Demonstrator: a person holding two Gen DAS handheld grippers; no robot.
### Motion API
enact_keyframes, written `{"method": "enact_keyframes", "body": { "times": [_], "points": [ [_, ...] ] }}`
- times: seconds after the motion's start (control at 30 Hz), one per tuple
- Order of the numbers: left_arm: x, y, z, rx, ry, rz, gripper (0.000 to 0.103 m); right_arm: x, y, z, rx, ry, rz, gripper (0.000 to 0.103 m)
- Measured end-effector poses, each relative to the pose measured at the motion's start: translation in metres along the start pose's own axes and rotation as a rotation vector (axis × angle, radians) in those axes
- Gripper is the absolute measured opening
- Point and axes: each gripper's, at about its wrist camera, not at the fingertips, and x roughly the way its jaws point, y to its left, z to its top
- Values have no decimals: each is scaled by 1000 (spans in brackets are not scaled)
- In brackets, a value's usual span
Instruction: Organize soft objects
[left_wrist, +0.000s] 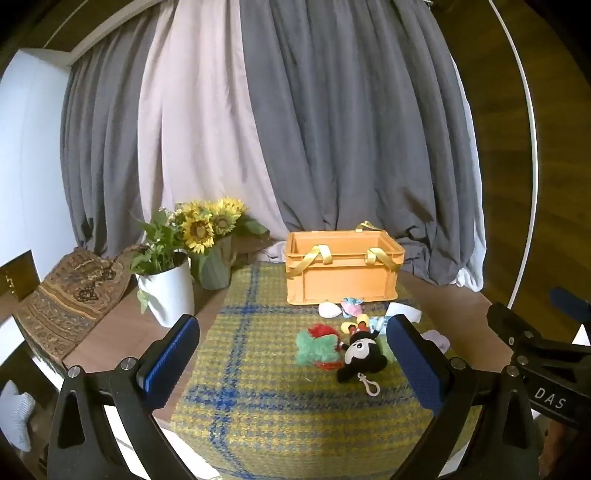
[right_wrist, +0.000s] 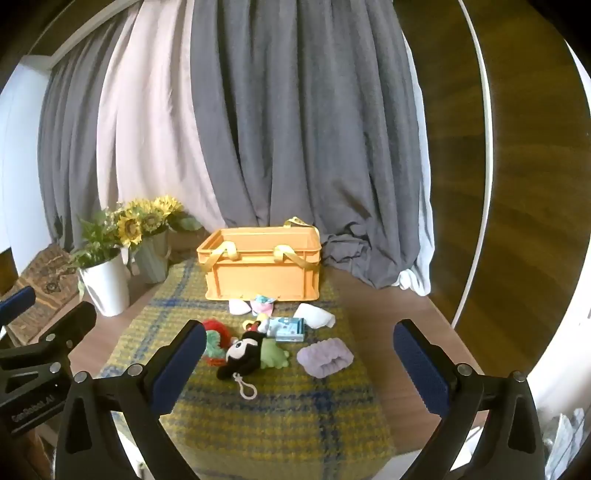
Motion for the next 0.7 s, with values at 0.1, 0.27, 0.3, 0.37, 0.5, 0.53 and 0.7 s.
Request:
{"method": "enact_keyframes", "body": {
  "times": [0.1,0.27,0.3,0.37,0.5,0.53,0.7],
  "points": [
    [-1,1,-1,-20,-27,3,103,0,-1,-1,14,12,5,103],
    [-9,-5,-1,-11,-28,10,103,-6,0,0,-1,2,-3,103],
    [-9,-7,2,-8,-26,11,103,-10,-8,2,16,-5,4,103],
    [-10,-7,2,-11,-30,7,103,-14,-10,3,19,-6,3,103],
    [-12,-7,16,-14,-22,1,103,-14,-13,3,29,-10,-1,103],
    [-11,-8,17,-12,-21,1,103,-15,-14,4,31,-12,-3,103],
    [-9,-9,25,-11,-17,-5,103,-14,-16,2,34,-12,-5,103]
  ]
}}
